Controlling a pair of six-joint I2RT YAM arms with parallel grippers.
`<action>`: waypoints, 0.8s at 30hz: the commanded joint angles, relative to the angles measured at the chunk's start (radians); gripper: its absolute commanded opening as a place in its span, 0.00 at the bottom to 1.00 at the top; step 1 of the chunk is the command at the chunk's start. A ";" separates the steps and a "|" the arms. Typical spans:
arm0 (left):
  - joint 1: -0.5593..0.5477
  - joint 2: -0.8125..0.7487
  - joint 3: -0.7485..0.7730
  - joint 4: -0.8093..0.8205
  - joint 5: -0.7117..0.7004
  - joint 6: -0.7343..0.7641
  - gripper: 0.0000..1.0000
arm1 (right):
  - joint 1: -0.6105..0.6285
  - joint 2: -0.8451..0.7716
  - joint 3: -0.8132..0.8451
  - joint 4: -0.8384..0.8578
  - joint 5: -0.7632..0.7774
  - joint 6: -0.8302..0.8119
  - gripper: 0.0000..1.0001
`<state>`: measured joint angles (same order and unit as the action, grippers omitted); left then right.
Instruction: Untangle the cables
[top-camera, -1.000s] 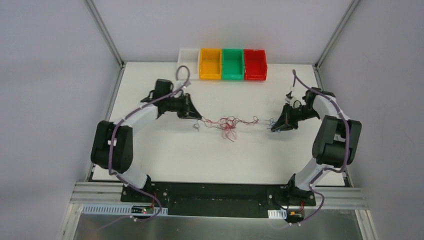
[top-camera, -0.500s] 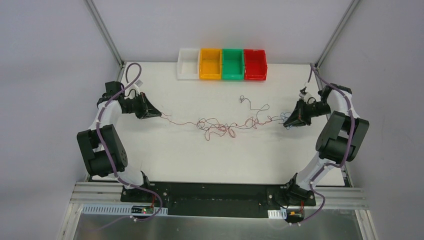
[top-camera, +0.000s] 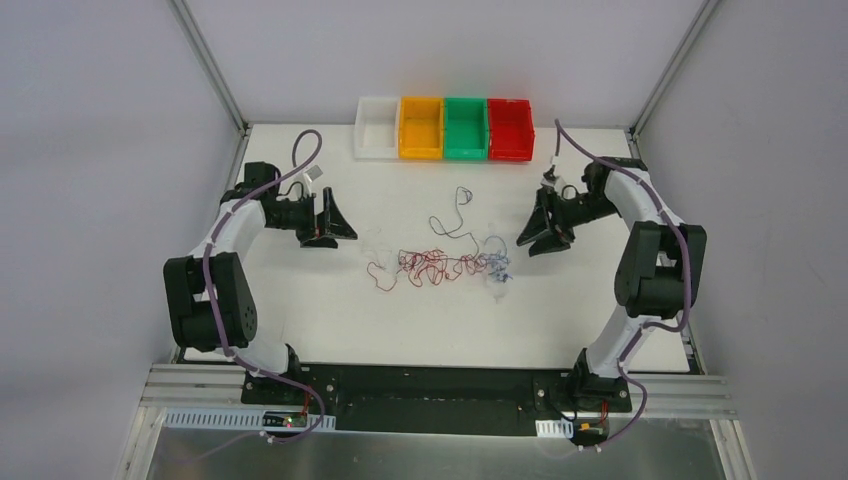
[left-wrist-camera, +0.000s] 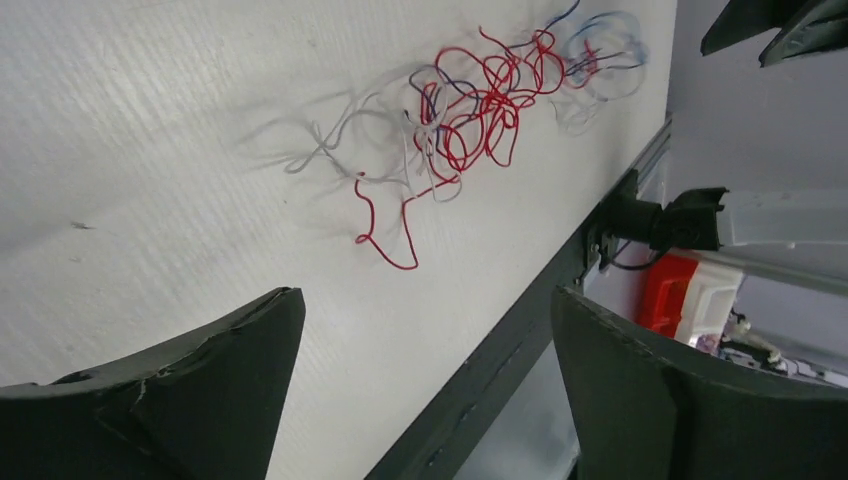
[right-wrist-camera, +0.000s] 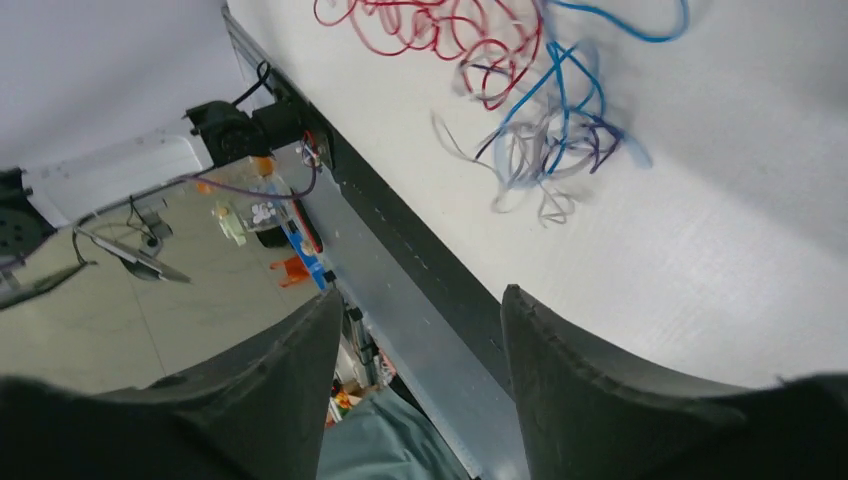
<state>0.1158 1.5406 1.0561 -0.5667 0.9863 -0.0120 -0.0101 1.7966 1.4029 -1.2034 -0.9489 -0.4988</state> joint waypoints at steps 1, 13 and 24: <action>-0.037 -0.038 0.062 -0.050 -0.016 0.134 0.99 | -0.085 0.008 -0.027 0.014 0.098 -0.006 0.64; -0.600 0.263 0.224 0.334 -0.088 -0.205 0.86 | 0.082 0.035 -0.137 0.379 0.230 0.298 0.64; -0.767 0.590 0.312 0.680 -0.214 -0.520 0.73 | 0.124 0.158 -0.208 0.488 0.159 0.361 0.49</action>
<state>-0.6540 2.0708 1.3220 -0.0387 0.8379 -0.3923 0.0967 1.9568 1.2167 -0.7486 -0.7258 -0.1864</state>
